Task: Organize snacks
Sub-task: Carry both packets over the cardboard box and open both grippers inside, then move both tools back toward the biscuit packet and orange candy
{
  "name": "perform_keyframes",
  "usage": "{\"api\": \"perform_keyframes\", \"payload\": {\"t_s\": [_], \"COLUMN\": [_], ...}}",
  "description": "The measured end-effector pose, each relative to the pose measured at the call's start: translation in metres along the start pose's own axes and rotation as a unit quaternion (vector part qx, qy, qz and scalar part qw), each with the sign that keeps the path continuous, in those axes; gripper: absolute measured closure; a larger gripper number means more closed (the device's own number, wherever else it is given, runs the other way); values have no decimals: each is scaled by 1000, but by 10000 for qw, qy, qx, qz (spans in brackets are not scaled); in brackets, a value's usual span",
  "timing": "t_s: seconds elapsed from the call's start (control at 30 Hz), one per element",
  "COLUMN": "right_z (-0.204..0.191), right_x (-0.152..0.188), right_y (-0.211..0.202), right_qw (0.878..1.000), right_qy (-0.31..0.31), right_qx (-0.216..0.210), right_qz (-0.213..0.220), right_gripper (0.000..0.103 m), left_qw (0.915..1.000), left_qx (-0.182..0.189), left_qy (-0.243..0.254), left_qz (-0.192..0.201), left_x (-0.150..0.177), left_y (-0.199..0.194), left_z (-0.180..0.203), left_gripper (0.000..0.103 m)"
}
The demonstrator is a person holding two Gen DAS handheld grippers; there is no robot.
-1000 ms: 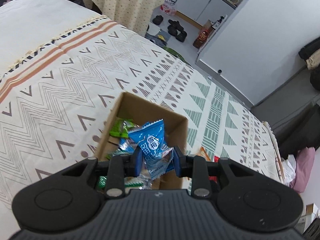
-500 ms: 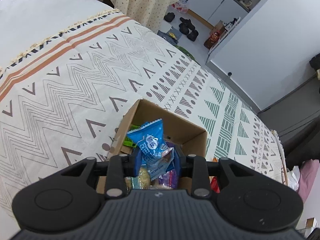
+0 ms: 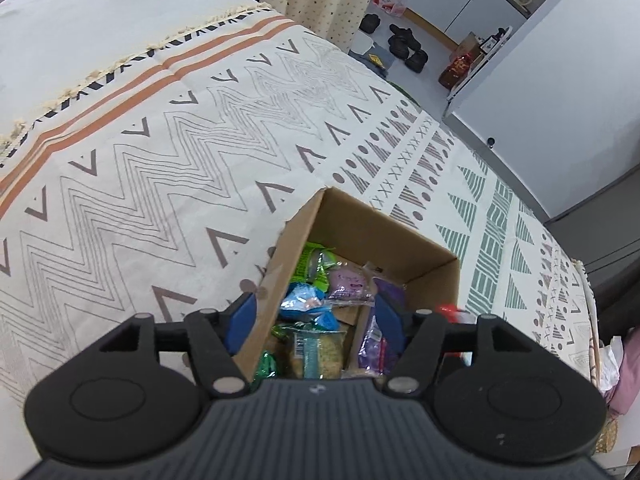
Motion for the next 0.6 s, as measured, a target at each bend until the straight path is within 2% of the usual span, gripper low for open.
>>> {"api": "perform_keyframes", "payload": {"t_s": [0.03, 0.1, 0.17, 0.27, 0.6], "right_z": [-3, -8, -5, 9, 56], "right_x": [-1, -2, -2, 1, 7], "right_y": [-1, -4, -8, -9, -35], "right_qw": [9999, 9996, 9996, 9998, 9977], "right_qy": [-67, -213, -181, 61, 352], "right_qx": [-66, -7, 48, 155, 533], "right_qz": [62, 160, 230, 103, 220], "right_gripper": [62, 43, 42, 42, 26], "left_qw": [10000, 9999, 9999, 9998, 9989], "left_qx": [-31, -95, -131, -164, -178], "left_qy": [19, 51, 51, 64, 379], "left_qz": [-13, -38, -77, -116, -226], "left_x": [0, 2, 5, 10, 38], "left_y": [0, 1, 1, -1, -3], "left_z": [0, -1, -1, 3, 35], "left_gripper": [38, 38, 34, 26, 20]}}
Point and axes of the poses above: each gripper's, at about its wrist camera, not at the fingertips, and y roughly the way its jaws point, z to its right, x to its underside, the point moved 5 cm from there along y, roughly the way its jaws point, and after that the axes turned 7 degrees about z, right-handed, at the moved point
